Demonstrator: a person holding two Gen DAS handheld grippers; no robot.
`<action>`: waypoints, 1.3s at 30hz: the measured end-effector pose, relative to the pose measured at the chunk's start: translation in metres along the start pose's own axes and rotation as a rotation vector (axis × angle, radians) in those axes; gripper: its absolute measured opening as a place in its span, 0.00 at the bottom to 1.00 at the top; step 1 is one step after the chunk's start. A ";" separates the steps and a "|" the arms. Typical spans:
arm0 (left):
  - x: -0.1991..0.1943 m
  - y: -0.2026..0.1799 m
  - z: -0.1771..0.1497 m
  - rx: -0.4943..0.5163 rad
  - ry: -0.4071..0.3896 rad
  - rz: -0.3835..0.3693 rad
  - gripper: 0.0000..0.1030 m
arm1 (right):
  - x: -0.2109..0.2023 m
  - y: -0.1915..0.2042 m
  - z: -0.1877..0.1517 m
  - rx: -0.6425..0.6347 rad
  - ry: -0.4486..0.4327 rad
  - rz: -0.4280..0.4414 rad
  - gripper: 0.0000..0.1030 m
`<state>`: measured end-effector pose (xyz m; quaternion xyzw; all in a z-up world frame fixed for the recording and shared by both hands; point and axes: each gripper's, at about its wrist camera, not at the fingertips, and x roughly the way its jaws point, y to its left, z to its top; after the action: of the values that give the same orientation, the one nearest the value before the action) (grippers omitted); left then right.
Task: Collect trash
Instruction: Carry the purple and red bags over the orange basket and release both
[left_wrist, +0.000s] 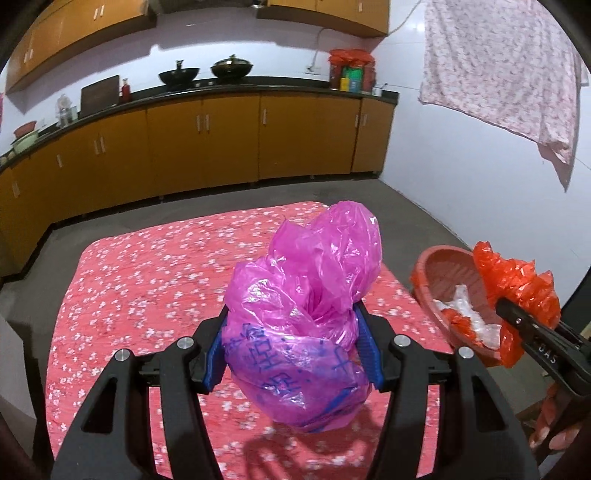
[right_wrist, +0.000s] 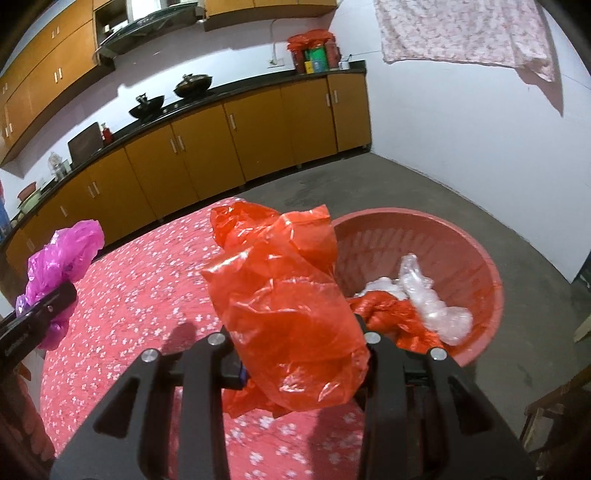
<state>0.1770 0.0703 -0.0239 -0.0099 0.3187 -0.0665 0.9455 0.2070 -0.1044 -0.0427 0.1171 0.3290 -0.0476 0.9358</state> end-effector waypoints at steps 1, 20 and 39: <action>0.000 -0.003 0.001 0.004 0.000 -0.005 0.57 | -0.002 -0.004 0.000 0.007 -0.002 -0.005 0.33; 0.010 -0.074 -0.006 0.102 0.027 -0.098 0.57 | -0.015 -0.056 -0.009 0.074 -0.015 -0.114 0.33; 0.027 -0.118 -0.004 0.139 0.070 -0.179 0.57 | -0.012 -0.089 -0.008 0.125 -0.013 -0.187 0.33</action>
<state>0.1813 -0.0496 -0.0363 0.0295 0.3438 -0.1730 0.9225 0.1777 -0.1887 -0.0580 0.1439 0.3287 -0.1560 0.9203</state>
